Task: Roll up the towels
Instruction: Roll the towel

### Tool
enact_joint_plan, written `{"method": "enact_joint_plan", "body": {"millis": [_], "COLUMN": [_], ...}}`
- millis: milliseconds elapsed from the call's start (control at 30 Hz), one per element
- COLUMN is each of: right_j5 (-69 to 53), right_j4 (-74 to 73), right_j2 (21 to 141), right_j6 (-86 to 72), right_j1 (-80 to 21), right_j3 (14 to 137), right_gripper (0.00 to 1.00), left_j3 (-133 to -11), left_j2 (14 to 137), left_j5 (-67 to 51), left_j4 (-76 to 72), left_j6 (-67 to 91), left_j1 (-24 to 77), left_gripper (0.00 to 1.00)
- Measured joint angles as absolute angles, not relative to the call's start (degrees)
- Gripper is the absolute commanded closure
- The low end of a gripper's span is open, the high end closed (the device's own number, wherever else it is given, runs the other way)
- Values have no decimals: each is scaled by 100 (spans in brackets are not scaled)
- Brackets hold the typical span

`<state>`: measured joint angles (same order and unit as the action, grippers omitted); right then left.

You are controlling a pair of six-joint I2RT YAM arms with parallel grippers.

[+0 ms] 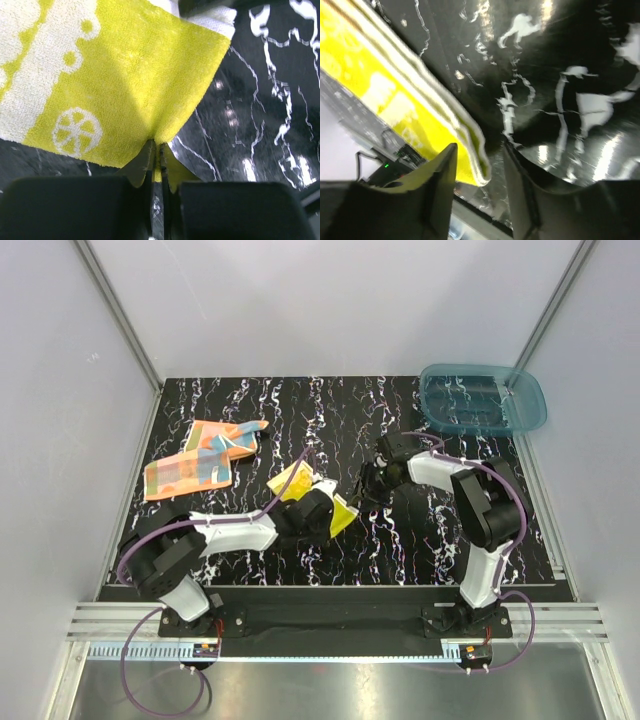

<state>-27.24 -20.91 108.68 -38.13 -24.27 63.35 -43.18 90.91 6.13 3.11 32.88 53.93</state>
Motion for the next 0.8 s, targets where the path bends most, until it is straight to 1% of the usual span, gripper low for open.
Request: {"method": "enact_joint_plan", "body": {"millis": [100, 333, 500, 700, 800], "right_j5": [-2427, -1669, -1278, -1166, -1162], "right_j4": [-2366, -3116, -3597, -3857, -3966], "right_j2": [10761, 10464, 10009, 9620, 9572], "right_j6": [-3662, -3330, -3162, -3055, -3002], "right_j1": [-2421, -2303, -2193, -2185, -2185], "right_j3": [6399, 6530, 6687, 6862, 6884], "right_gripper": [43, 36, 36, 36, 37], "left_j3": [-4412, -4816, -5019, -5013, -4895], "left_j2": [9035, 9026, 9008, 9004, 8925], "left_j5": [445, -106, -611, -1262, -1645], "left_j4": [672, 1426, 1522, 1448, 1173], "left_j6": [3345, 3518, 3669, 3966, 4174], "left_j1": [5472, 5546, 5546, 5459, 5240], "left_gripper": [100, 100, 100, 100, 100]}}
